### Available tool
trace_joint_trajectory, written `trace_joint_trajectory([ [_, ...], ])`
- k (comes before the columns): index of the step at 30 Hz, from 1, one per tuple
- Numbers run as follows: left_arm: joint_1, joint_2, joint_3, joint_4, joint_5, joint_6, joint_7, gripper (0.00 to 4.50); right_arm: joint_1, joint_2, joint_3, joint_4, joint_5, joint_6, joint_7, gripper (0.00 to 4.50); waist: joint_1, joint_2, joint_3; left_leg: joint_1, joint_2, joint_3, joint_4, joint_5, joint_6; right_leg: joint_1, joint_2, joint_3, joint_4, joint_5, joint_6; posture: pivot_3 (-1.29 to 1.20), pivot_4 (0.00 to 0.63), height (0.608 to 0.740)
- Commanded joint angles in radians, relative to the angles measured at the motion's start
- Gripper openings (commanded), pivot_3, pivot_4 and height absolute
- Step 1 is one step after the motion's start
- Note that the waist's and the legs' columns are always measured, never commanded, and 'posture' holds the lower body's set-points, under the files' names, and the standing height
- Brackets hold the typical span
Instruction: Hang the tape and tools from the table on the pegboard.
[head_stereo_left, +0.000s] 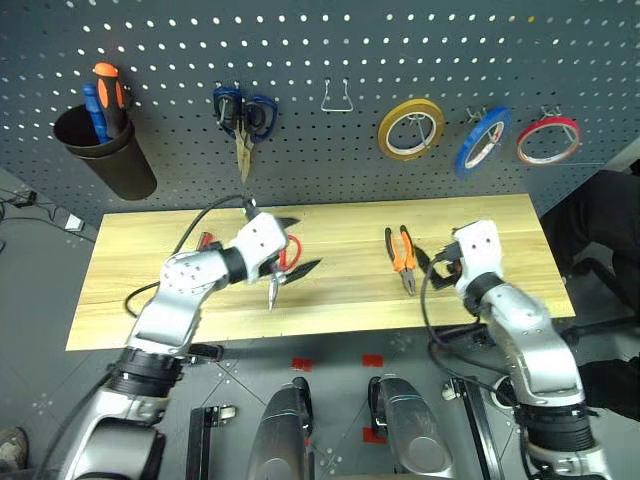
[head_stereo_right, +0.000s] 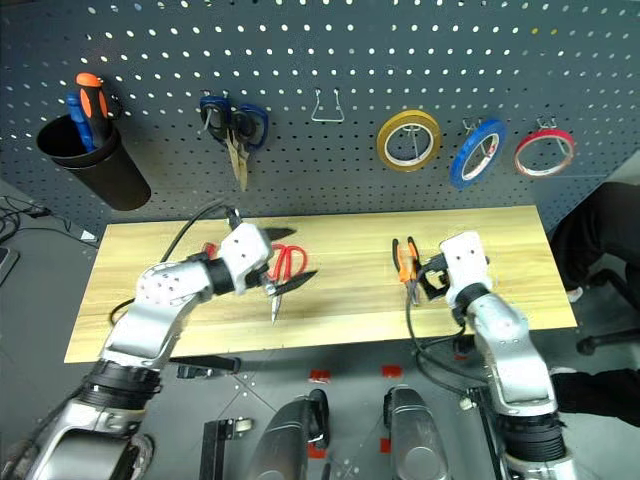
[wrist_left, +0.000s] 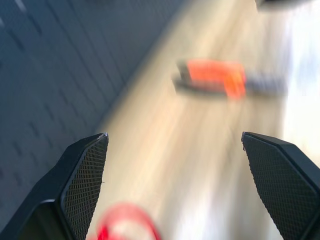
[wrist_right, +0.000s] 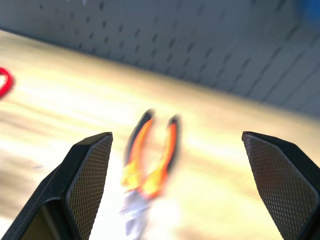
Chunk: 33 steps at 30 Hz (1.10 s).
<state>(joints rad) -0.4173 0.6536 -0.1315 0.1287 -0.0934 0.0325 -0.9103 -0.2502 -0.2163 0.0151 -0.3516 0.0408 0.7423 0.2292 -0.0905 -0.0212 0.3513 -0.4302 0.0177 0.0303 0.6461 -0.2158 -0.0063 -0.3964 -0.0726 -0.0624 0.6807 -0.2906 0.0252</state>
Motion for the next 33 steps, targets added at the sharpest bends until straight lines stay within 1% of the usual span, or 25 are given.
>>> trace_joint_trajectory([
  [1, 0.004, 0.069, 0.011, 0.074, 0.02, -0.058, -0.071, 4.5, -0.082, 0.099, 0.014, 0.013, 0.0, 0.186, -0.093, 4.46, 0.001, 0.0, 0.0, 0.0, 0.0, 0.0, 0.0, 0.0, 0.0, -0.001, 0.0, 0.0, 0.0, 0.0, -0.001, -0.24, 0.337, 0.74],
  [2, -0.001, 0.084, 0.011, 0.103, 0.025, -0.071, -0.086, 4.5, -0.117, 0.124, 0.022, 0.046, -0.013, 0.26, -0.122, 4.46, 0.0, 0.0, 0.0, 0.0, 0.0, 0.0, 0.0, 0.0, 0.001, -0.001, 0.0, 0.0, 0.0, 0.001, -0.001, -0.25, 0.335, 0.74],
  [3, -0.012, 0.093, 0.014, 0.129, 0.03, -0.085, -0.089, 4.5, -0.144, 0.152, 0.023, 0.086, -0.021, 0.284, -0.147, 4.46, 0.0, 0.0, 0.0, 0.0, 0.001, 0.0, -0.001, 0.0, 0.001, -0.002, 0.001, 0.0, 0.001, 0.001, -0.002, -0.25, 0.335, 0.74],
  [5, -0.038, 0.093, 0.017, 0.166, 0.032, -0.1, -0.092, 4.5, -0.196, 0.168, 0.036, 0.183, -0.047, 0.259, -0.173, 4.46, 0.004, -0.001, 0.0, -0.001, 0.001, 0.001, -0.001, 0.0, 0.0, -0.005, 0.001, 0.0, 0.002, 0.001, -0.002, -0.24, 0.33, 0.74],
  [7, -0.053, 0.09, 0.016, 0.182, 0.034, -0.109, -0.097, 4.5, -0.255, 0.175, 0.024, 0.297, -0.067, 0.208, -0.214, 4.46, 0.008, -0.001, 0.0, -0.006, 0.001, 0.001, -0.001, 0.0, -0.001, -0.009, 0.001, 0.0, 0.001, 0.001, -0.002, -0.24, 0.33, 0.74],
  [13, -0.054, 0.08, 0.01, 0.18, 0.039, -0.116, -0.101, 4.5, -0.376, 0.184, 0.008, 0.544, -0.085, 0.106, -0.268, 4.46, 0.001, -0.002, -0.001, -0.007, -0.001, 0.005, -0.001, 0.0, 0.0, -0.01, -0.001, 0.0, -0.001, 0.001, -0.002, -0.23, 0.328, 0.74],
  [18, -0.048, 0.078, 0.014, 0.172, 0.038, -0.111, -0.108, 4.5, -0.421, 0.192, -0.006, 0.66, -0.074, 0.091, -0.269, 4.46, -0.001, -0.002, -0.001, -0.007, 0.001, 0.005, -0.001, 0.0, 0.0, -0.01, 0.001, 0.0, 0.0, 0.001, -0.002, -0.22, 0.327, 0.74],
  [26, -0.044, 0.081, 0.019, 0.169, 0.039, -0.11, -0.108, 4.5, -0.443, 0.189, -0.036, 0.751, -0.065, 0.087, -0.272, 4.46, 0.0, -0.002, -0.001, -0.007, 0.002, 0.006, -0.001, 0.0, 0.0, -0.01, 0.001, 0.0, 0.001, 0.001, -0.002, -0.22, 0.327, 0.74],
  [32, -0.044, 0.077, 0.019, 0.171, 0.034, -0.113, -0.113, 4.5, -0.495, 0.18, -0.083, 0.883, -0.039, 0.076, -0.272, 4.46, 0.0, -0.004, -0.002, -0.006, 0.002, 0.006, -0.001, 0.0, 0.0, -0.01, 0.001, 0.0, 0.001, 0.001, -0.002, -0.22, 0.32, 0.74],
  [33, -0.044, 0.075, 0.021, 0.171, 0.029, -0.109, -0.114, 4.5, -0.504, 0.176, -0.087, 0.896, -0.038, 0.079, -0.269, 4.28, 0.0, -0.005, -0.003, -0.006, 0.002, 0.006, 0.0, 0.0, 0.0, -0.01, 0.001, 0.0, 0.001, 0.001, -0.002, -0.22, 0.32, 0.74],
])
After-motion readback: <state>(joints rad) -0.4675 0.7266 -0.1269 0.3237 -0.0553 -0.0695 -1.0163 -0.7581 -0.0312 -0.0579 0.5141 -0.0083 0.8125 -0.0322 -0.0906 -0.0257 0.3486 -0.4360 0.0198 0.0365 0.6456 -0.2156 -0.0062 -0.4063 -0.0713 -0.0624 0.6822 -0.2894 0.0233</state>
